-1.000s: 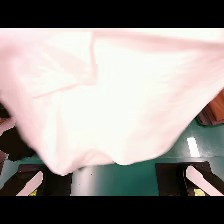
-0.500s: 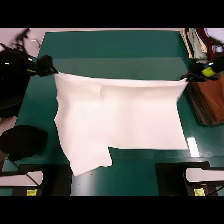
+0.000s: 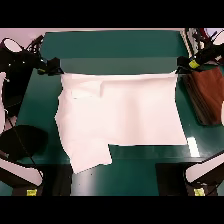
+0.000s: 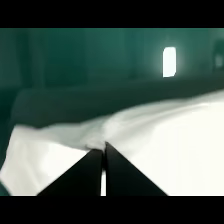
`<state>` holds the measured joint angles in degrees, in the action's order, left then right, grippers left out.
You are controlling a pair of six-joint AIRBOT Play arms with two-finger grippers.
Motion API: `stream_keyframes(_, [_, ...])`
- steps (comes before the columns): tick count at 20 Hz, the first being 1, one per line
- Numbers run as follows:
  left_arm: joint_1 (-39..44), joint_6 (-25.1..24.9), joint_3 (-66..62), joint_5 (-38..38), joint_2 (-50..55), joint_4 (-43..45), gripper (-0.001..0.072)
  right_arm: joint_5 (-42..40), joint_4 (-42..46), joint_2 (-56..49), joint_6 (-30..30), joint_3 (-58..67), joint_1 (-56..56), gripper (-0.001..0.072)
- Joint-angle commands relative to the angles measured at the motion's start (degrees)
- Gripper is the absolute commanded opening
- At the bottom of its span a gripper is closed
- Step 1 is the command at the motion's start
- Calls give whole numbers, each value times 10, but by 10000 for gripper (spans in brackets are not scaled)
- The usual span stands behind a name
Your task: Fold the shirts.
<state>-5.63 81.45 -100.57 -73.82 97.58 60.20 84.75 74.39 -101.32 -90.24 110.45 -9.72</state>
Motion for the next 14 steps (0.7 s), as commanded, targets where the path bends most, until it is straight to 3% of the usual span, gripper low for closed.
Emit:
stream_keyframes(1, [5, -16, 3, -120, -1, 61, 29, 23, 28, 28, 14, -40, 4, 20])
stream_keyframes(10, [29, -1, 294, -16, -73, 67, 35, -82, 35, 166, 18, -349, 7, 24])
stream_keyframes(11, [29, 4, 304, -17, -74, 67, 315, -92, 31, 169, 18, -362, 5, 115])
stream_keyframes(12, [29, 13, 308, -24, -78, 70, 677, -94, 31, 173, 18, -368, 5, 406])
stream_keyframes(13, [29, 17, 309, -37, -87, 82, 675, -82, 31, 174, 18, -364, 5, 544])
stream_keyframes(14, [29, 18, 310, -51, -103, 97, 655, -58, 32, 179, 18, -358, 5, 544])
